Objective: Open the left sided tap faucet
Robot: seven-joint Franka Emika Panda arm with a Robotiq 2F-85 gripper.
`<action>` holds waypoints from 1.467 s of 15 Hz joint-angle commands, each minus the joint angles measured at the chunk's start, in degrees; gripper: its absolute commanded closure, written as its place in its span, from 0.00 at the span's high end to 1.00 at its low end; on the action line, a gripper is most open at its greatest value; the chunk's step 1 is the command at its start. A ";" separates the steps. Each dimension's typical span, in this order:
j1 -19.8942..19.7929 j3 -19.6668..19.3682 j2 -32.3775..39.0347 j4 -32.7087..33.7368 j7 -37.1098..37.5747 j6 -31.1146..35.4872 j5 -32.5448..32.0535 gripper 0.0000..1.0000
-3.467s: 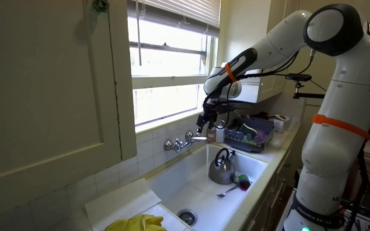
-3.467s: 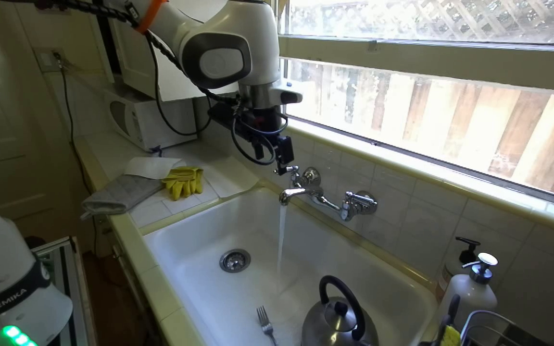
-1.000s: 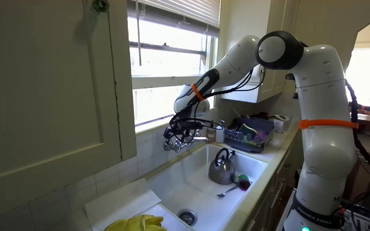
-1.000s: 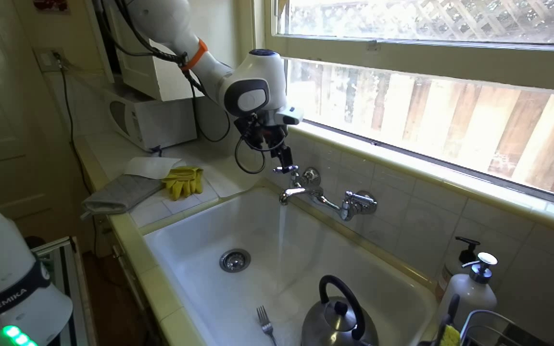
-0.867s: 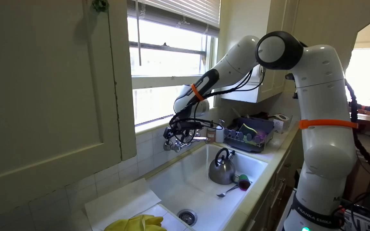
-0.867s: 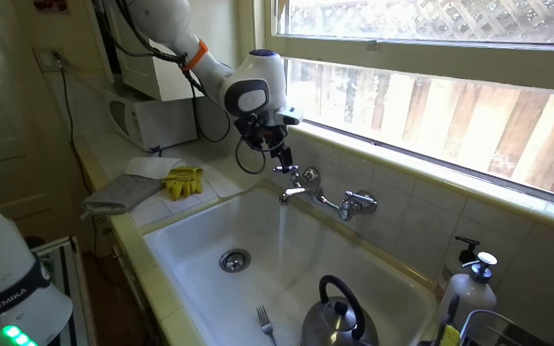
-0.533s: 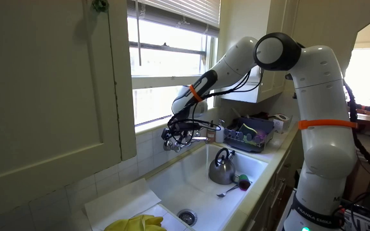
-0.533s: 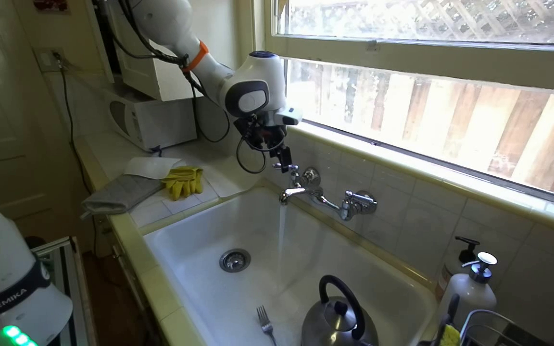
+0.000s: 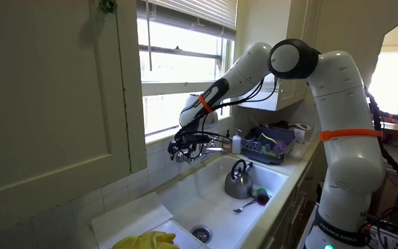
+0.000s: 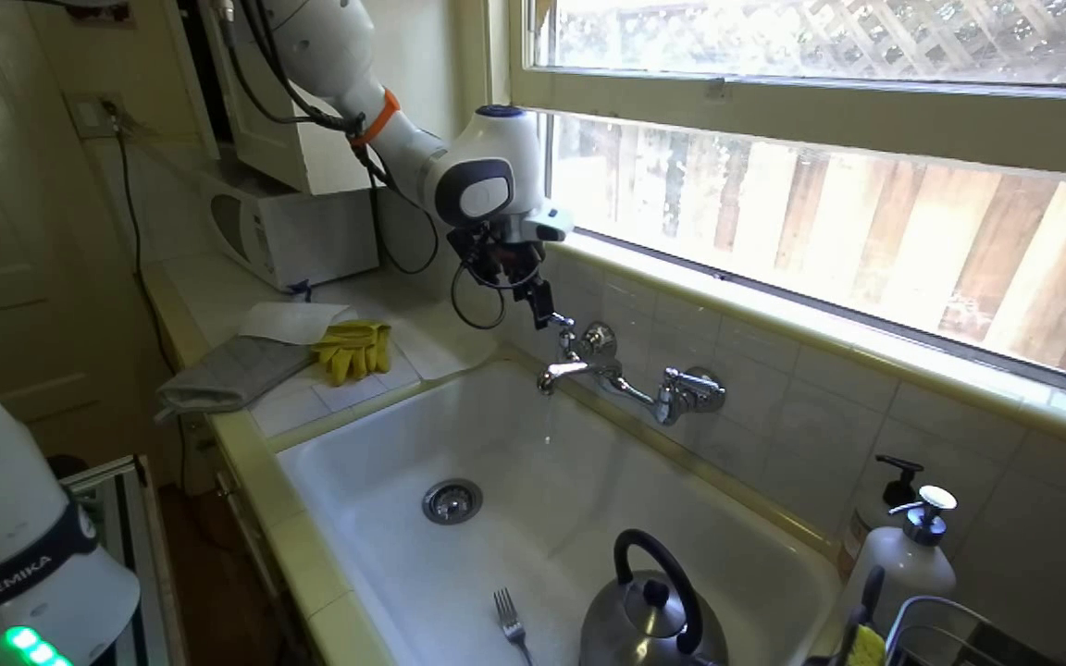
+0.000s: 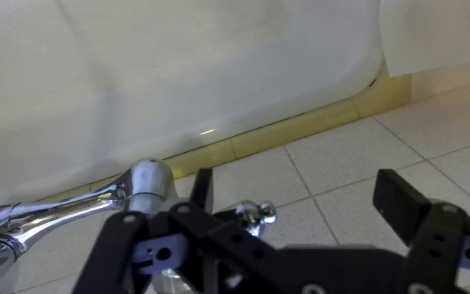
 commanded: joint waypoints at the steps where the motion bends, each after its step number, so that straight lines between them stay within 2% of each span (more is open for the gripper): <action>1: 1.71 -0.40 2.45 3.10 1.37 3.18 -1.04 1.00; 8: 2.30 -1.16 2.46 1.31 0.22 9.83 -3.83 1.00; 12: 1.86 -0.95 2.04 0.66 -0.12 10.83 -3.14 1.00; 15: 1.37 -0.32 -0.16 -0.21 -0.30 7.32 -2.02 1.00; 22: 0.68 0.10 -5.02 -0.40 -3.18 -7.89 -2.55 1.00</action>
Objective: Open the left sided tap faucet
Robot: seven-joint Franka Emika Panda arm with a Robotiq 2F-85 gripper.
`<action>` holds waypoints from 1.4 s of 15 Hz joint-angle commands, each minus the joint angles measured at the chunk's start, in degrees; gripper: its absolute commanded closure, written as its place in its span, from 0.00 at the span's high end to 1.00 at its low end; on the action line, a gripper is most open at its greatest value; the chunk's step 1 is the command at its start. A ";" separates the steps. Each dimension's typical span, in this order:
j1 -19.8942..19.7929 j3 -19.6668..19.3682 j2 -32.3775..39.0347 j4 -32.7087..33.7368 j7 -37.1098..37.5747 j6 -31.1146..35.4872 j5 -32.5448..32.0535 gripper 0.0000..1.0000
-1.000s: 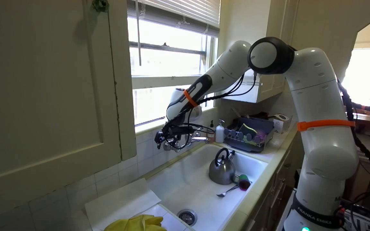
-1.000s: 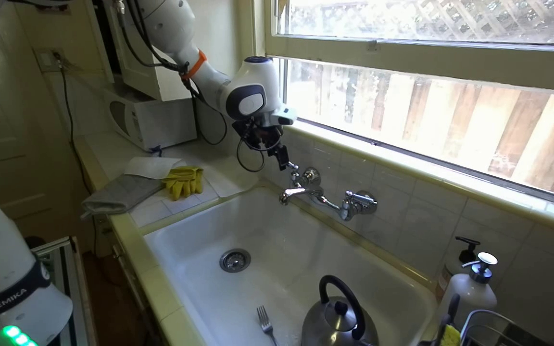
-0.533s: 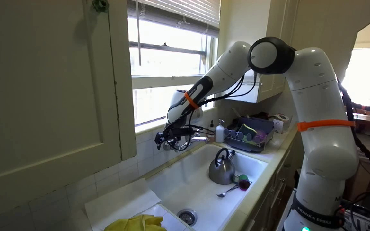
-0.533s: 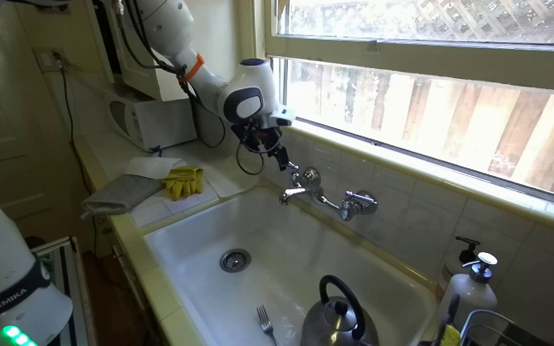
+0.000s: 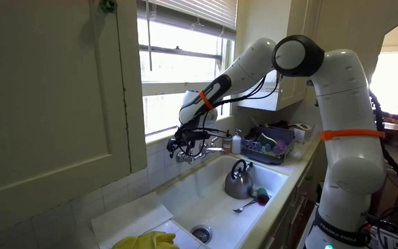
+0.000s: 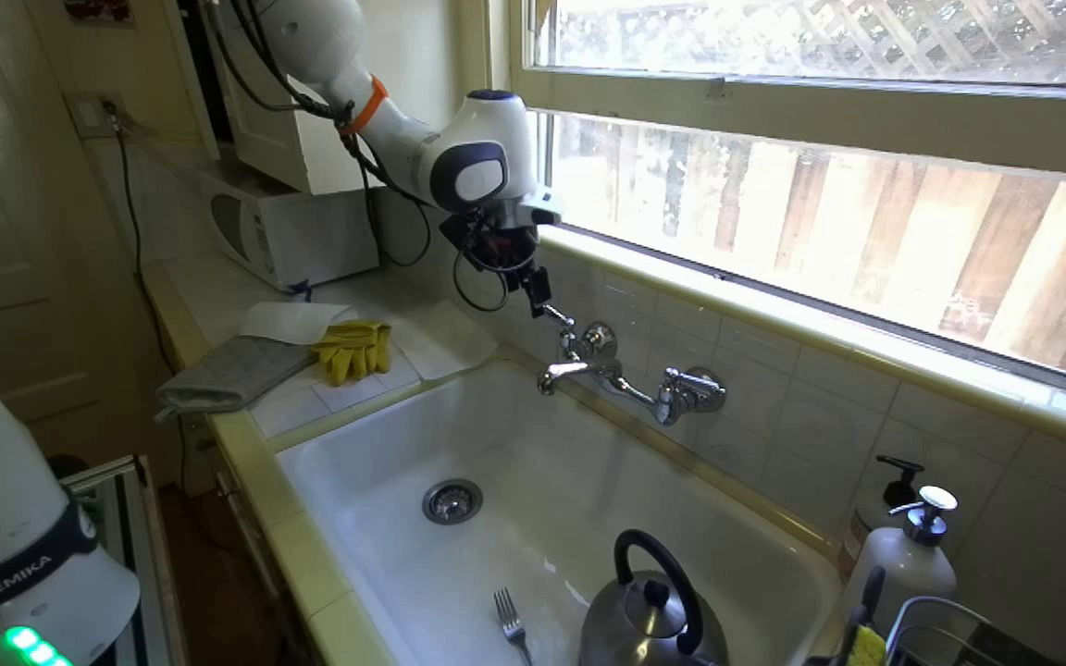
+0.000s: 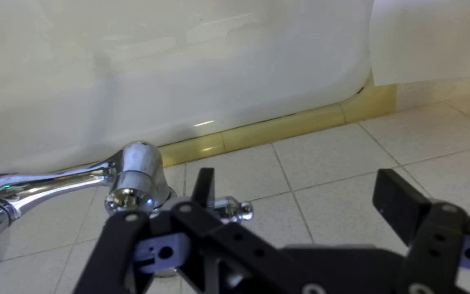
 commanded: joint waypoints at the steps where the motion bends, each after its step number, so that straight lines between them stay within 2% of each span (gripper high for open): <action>1: -0.53 0.22 -3.40 -0.24 -2.36 -7.21 -0.64 1.00; 9: -2.79 -0.97 -9.82 -3.17 -7.71 -16.05 -1.66 1.00; 12: -5.11 -1.70 -14.21 -6.81 -13.88 -19.01 -0.54 1.00; 21: -9.99 -6.85 -22.52 -14.57 -21.77 -20.09 -1.71 1.00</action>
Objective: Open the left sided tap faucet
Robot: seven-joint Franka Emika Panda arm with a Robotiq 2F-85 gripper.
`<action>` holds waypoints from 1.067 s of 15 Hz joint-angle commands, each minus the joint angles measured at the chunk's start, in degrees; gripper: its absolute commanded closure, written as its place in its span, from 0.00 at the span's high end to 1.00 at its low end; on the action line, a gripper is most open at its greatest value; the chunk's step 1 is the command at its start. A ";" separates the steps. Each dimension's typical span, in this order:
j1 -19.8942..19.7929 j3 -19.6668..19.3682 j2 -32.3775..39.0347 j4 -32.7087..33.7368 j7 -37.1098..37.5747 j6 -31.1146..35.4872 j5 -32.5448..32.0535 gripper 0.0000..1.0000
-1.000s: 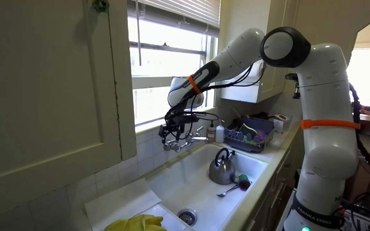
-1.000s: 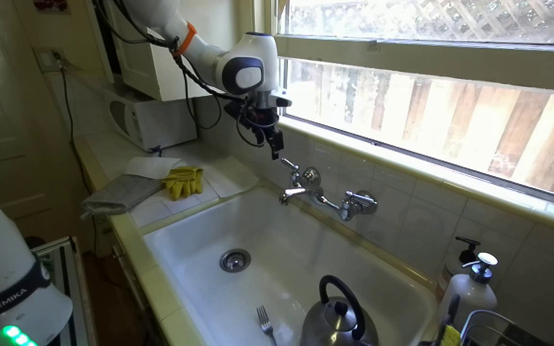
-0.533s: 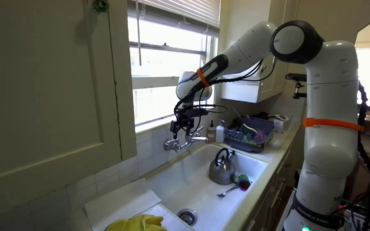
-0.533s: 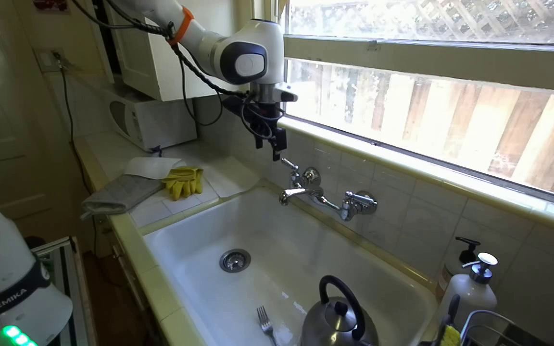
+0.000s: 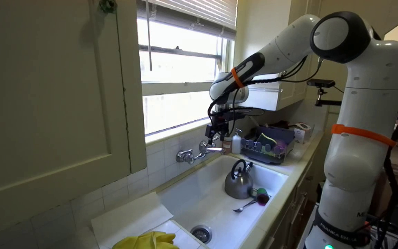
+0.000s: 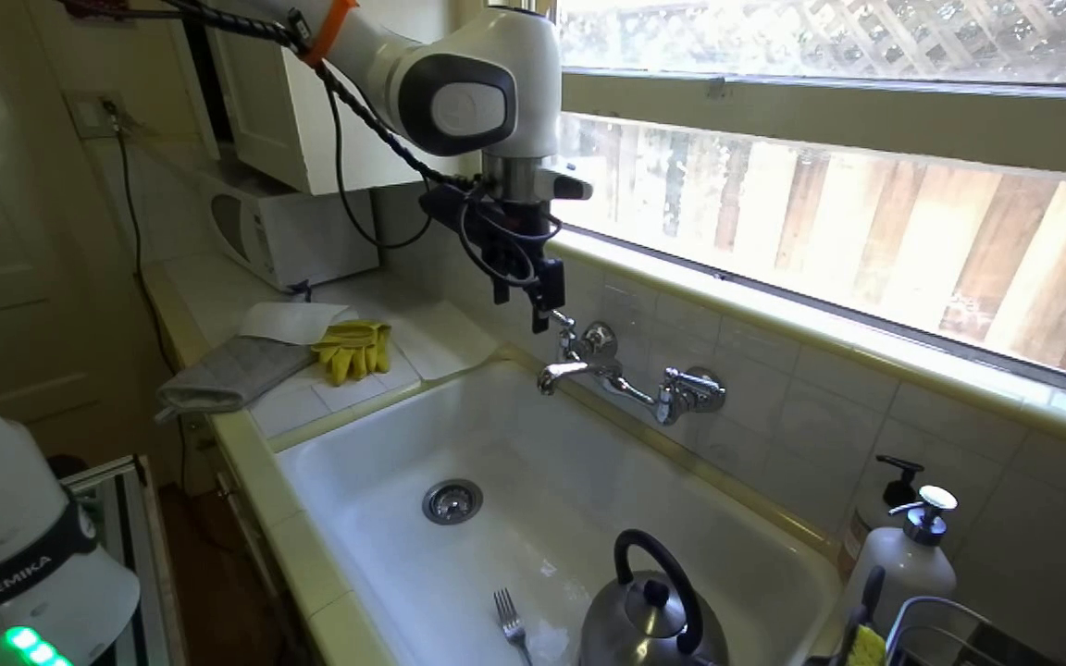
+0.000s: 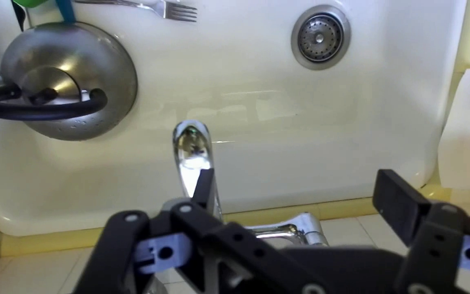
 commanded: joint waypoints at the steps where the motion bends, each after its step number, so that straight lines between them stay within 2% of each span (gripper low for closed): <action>1: -1.18 -1.45 -3.70 -3.44 -2.12 -0.96 -0.60 1.00; 8: -2.13 -2.85 -5.19 -4.79 -1.76 -1.08 -3.31 1.00; 16: -2.01 -3.06 -3.57 -3.30 -1.54 -0.15 -2.75 1.00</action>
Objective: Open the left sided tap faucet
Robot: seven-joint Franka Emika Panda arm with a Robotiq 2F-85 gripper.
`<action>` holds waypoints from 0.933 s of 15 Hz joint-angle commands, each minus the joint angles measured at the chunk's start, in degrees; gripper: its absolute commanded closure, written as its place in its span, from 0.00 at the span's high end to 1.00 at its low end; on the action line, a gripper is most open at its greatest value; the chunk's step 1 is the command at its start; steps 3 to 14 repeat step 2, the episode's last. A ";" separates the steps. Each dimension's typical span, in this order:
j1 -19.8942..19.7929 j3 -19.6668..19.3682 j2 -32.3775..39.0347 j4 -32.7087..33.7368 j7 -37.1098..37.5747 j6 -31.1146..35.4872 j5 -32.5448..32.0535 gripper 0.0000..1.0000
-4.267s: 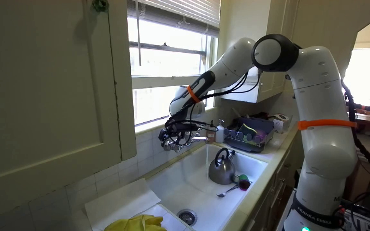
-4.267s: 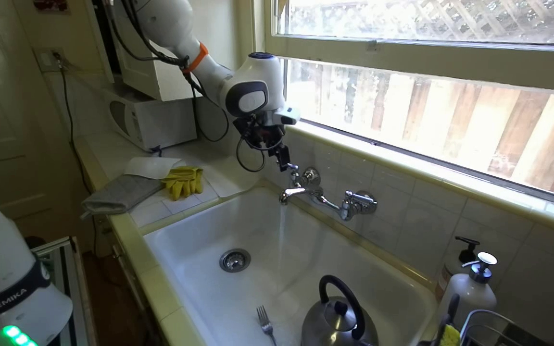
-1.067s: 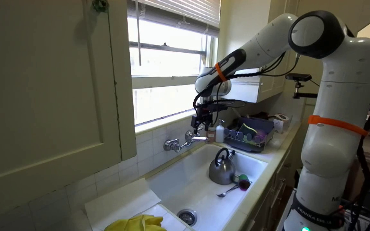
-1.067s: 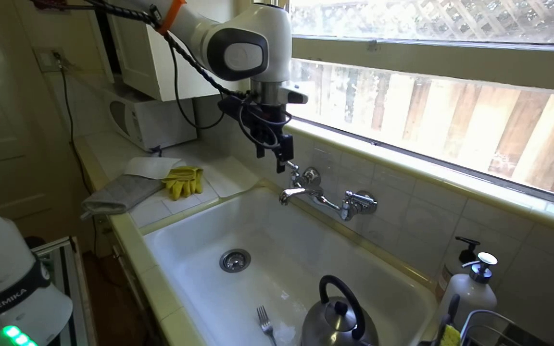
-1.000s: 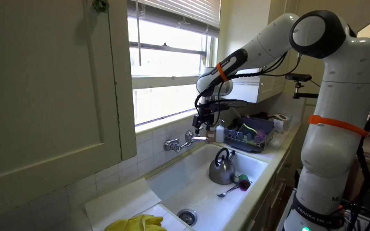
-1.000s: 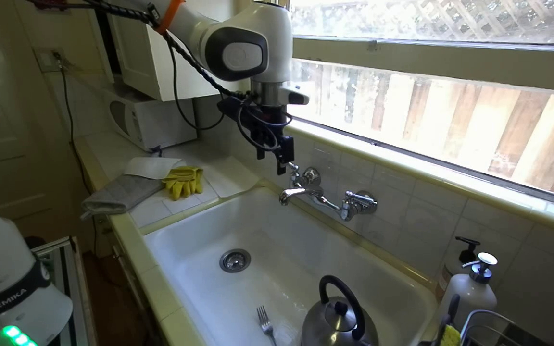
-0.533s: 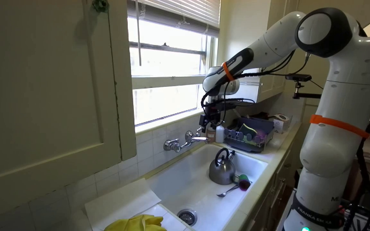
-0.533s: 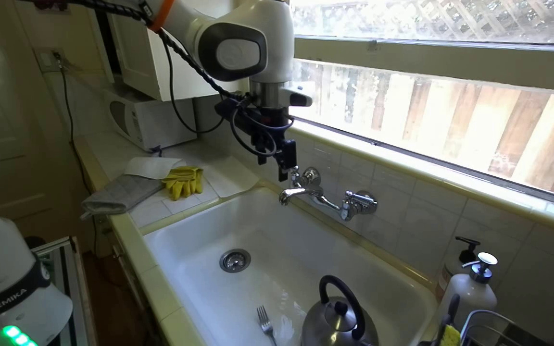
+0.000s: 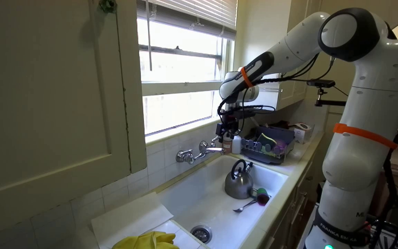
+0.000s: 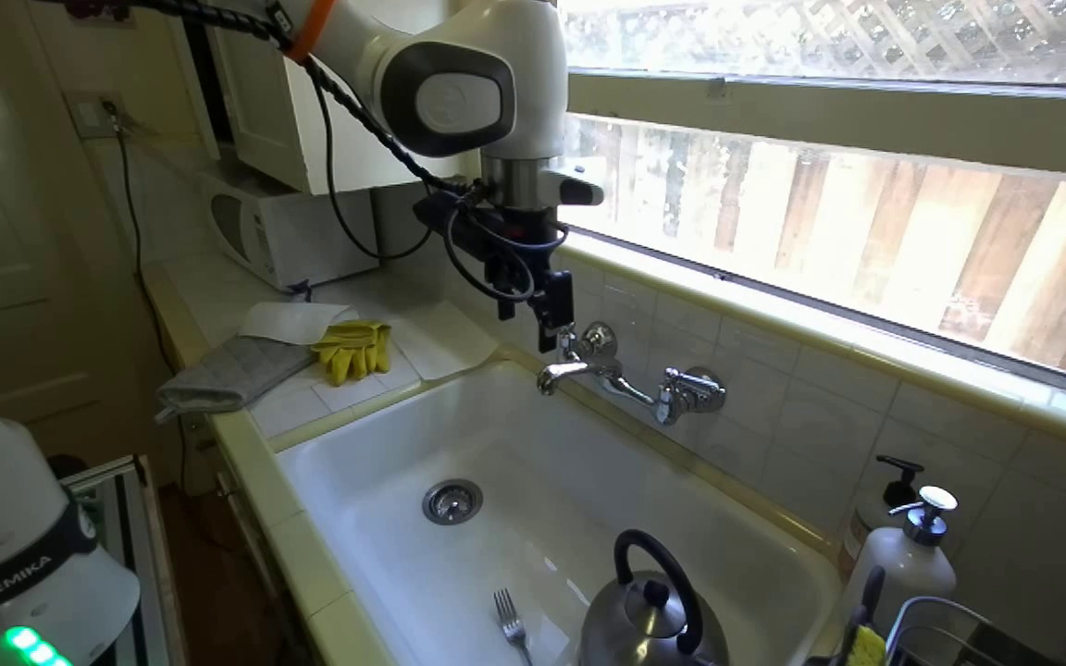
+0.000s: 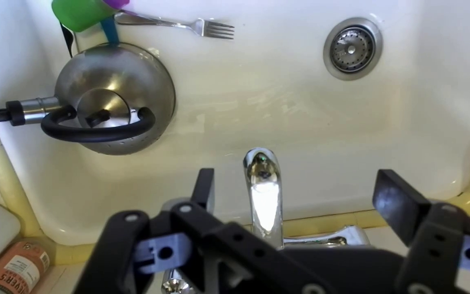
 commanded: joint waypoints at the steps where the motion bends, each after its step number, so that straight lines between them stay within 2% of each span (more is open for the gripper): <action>1: -0.01 -0.01 -0.01 0.09 0.03 -0.15 -0.02 1.00; 14: -0.03 -0.01 -0.01 0.09 0.03 -0.15 -0.02 1.00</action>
